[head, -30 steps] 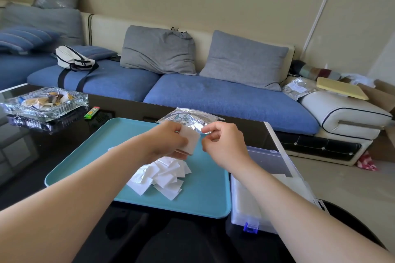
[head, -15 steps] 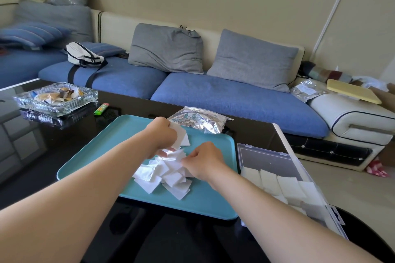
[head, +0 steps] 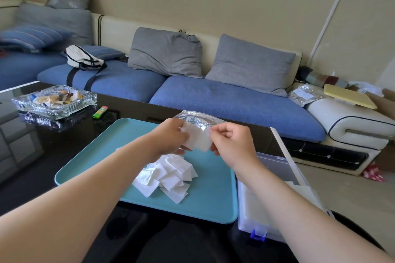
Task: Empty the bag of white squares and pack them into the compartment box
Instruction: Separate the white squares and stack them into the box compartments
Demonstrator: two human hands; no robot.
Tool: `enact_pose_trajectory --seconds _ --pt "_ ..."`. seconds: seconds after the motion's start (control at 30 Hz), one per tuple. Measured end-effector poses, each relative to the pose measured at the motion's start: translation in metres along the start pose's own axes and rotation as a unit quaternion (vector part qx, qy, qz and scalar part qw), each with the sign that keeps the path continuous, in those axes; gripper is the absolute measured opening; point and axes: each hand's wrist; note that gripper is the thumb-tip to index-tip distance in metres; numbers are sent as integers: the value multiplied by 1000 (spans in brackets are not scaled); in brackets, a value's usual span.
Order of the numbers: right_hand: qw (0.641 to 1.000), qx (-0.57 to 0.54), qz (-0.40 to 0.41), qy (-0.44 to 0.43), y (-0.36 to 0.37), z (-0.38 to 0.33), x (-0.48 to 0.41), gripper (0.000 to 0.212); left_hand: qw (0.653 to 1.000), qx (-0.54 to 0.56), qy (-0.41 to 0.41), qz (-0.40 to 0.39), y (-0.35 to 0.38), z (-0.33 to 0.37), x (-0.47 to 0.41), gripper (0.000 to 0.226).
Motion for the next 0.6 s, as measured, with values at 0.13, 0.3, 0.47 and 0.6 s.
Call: enact_pose_trajectory --seconds 0.13,0.3,0.47,0.6 --pt "997 1 -41 -70 -6 1 -2 2 996 53 4 -74 7 8 5 25" --pt "988 76 -9 -134 -7 6 -8 6 984 117 -1 -133 14 18 12 23" --pt "984 102 15 -143 -8 10 -12 7 982 146 -19 -116 15 16 10 37" --pt "983 103 20 -149 -6 11 -13 4 976 177 -21 -124 15 16 10 32"
Point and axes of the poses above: each hand's wrist, its own x-axis away from the middle knuckle, its own y-axis out of the palm, z = x × y, and after that the axes turned 6 degrees about y, right-handed
